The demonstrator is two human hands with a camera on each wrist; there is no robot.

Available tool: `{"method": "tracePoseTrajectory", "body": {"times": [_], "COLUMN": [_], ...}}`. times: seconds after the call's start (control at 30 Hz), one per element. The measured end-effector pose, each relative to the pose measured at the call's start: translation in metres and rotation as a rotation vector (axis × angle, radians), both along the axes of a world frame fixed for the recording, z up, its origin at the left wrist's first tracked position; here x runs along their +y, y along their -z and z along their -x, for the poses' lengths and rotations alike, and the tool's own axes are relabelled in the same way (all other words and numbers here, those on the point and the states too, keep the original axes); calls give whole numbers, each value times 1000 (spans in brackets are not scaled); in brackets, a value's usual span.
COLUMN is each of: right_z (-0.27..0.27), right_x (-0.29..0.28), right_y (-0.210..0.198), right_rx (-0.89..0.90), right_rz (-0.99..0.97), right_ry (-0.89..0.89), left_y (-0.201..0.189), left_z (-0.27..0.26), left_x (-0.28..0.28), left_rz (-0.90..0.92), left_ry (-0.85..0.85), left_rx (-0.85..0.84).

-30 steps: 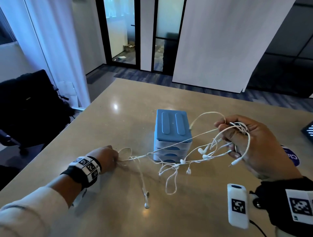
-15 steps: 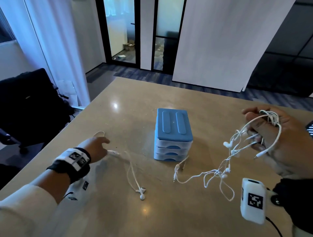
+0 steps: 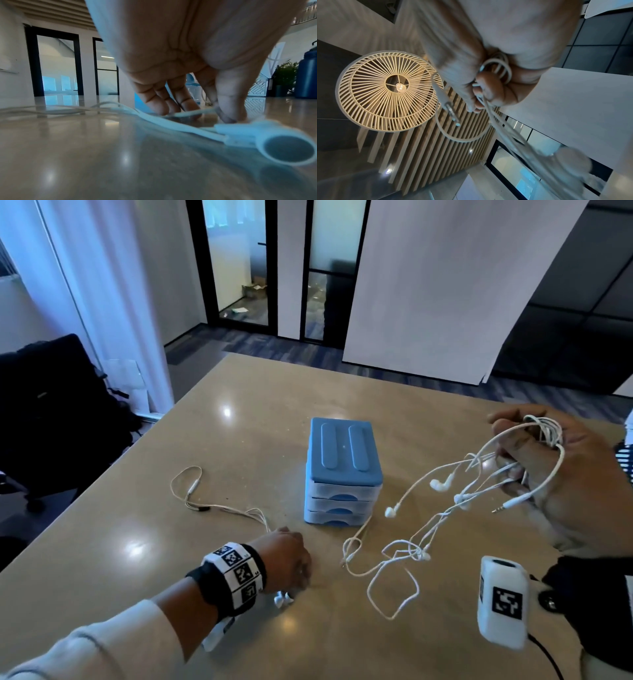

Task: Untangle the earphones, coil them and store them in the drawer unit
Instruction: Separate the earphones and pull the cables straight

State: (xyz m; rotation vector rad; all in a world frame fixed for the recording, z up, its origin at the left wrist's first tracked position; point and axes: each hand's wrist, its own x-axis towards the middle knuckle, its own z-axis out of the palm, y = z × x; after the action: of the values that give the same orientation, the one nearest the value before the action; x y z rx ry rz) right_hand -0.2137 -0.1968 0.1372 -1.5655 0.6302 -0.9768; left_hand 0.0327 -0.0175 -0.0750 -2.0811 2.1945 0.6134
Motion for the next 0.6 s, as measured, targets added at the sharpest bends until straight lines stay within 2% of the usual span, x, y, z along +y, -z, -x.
{"method": "tracePoseTrajectory", "body": {"times": [0.07,0.17,0.27,0.37,0.47,0.53,0.6], "right_z": [4,7,6,3,-1,-4,-6], "right_x": [-3,-8,-8,-4,-3,-1,1], "right_y": [1,3,4,1,1,0,-1], "right_rx": [-29,-69,-94,-97,-115,-123,-136], "right_rz": [-6,-33,-19,-1,12,21,32], "right_ry": [14,45,68,65,55,45,40], "left_y": [-10,-29,-48,-59,-57,-52,-46], "left_z": [-10,-30,-51,-59,-55,-52,-51], "left_x": [6,21,40,54,58,59,60], "left_rz": [-28,-51,-71,-233,-449,-423,-305], "left_ry": [-136,-192,-180,-220,-187,-198,-231], "left_rx": [6,-25,-77,-226,-316,-311,-264]}}
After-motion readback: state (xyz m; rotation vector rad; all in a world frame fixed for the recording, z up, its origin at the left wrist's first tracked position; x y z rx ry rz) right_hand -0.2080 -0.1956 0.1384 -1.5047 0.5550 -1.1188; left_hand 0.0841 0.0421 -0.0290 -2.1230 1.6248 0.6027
